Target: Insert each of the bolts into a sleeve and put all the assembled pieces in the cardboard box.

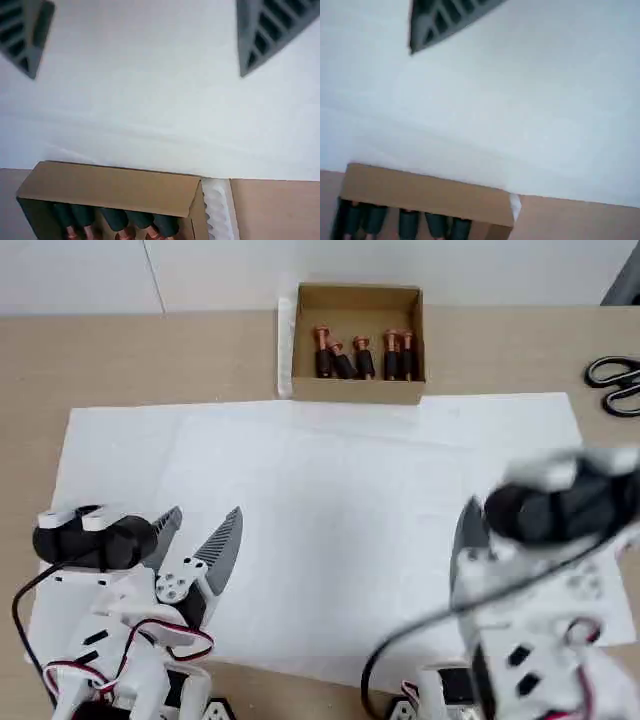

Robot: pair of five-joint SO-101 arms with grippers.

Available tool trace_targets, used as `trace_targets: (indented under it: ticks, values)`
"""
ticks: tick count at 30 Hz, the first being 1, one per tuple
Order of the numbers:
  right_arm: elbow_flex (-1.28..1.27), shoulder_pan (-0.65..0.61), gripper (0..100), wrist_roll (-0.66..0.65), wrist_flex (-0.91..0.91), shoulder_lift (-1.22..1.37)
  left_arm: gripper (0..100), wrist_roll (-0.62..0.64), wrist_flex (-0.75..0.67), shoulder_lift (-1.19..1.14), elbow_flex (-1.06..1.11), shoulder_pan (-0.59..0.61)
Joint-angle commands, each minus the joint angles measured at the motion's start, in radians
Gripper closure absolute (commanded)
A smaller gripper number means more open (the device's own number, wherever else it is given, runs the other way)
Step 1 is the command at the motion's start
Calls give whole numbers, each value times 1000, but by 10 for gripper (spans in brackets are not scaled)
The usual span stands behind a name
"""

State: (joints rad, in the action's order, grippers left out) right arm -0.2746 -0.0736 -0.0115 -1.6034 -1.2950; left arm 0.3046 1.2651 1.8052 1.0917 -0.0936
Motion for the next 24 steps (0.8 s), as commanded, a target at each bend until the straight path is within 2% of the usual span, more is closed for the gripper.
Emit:
trace_targets:
  ticks: [1,4,10,16,21,24]
  values:
    - [-299,47,815,-11,102,-229,757,6,-31,12,7,6]
    - [-479,87,815,-11,136,-360,757,6,-35,12,74,6]
    - [-692,97,814,-12,137,-515,757,5,-242,12,277,97]
    - [-738,97,813,-12,191,-513,757,6,-367,12,456,153]
    - [-893,97,813,-12,257,-518,757,6,-462,12,584,153]
    - [-982,93,813,-14,260,-518,757,8,-460,12,590,152]
